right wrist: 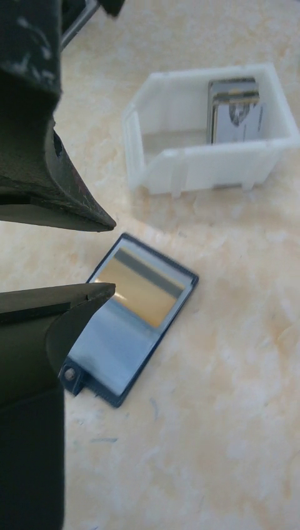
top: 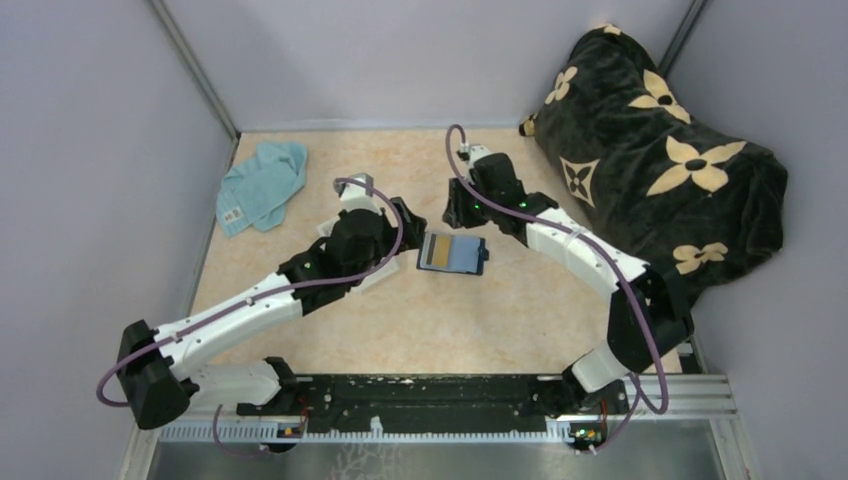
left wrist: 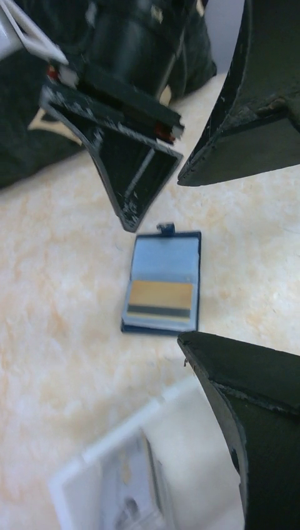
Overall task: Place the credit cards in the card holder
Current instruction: Pick up the credit card from the storage box.
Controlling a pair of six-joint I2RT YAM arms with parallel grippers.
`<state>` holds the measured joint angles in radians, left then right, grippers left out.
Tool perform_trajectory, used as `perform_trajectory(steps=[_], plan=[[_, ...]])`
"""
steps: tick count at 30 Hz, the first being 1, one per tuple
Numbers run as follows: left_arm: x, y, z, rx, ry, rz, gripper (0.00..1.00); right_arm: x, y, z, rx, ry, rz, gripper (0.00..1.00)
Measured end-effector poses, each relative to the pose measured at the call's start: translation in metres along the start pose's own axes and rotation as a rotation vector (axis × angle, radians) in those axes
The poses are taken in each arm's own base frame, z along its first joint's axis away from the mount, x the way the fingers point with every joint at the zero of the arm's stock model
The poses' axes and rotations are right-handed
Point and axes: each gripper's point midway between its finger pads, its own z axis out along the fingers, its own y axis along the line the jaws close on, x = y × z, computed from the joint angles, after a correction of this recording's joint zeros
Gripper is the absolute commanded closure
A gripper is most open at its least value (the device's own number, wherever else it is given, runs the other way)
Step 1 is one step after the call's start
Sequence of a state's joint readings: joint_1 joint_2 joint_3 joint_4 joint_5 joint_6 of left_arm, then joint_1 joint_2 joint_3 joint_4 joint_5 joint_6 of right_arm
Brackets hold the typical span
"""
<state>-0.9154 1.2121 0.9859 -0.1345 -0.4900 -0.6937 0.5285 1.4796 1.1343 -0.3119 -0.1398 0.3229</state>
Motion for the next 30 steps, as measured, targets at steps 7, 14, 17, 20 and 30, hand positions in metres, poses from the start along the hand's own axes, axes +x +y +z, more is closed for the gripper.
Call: perform_trajectory(steps=[7, 14, 17, 20, 30], plan=[[0.014, 0.069, -0.025, -0.218, -0.075, -0.044, 0.01, -0.023, 0.078, 0.038, -0.111, -0.003, -0.127, 0.63], [-0.004, 0.107, -0.049, -0.389, -0.194, -0.105, 0.03, -0.017, 0.124, 0.095, -0.169, 0.067, -0.175, 0.63], [-0.014, 0.117, -0.061, -0.415, -0.242, -0.139, 0.06, -0.019, 0.144, 0.118, -0.191, 0.081, -0.198, 0.62], [-0.021, 0.127, -0.072, -0.439, -0.280, -0.175, 0.10, -0.020, 0.166, 0.136, -0.218, 0.092, -0.215, 0.62], [0.004, 0.167, -0.084, -0.572, -0.278, -0.174, 0.12, -0.003, 0.197, 0.180, -0.253, 0.146, -0.239, 0.60]])
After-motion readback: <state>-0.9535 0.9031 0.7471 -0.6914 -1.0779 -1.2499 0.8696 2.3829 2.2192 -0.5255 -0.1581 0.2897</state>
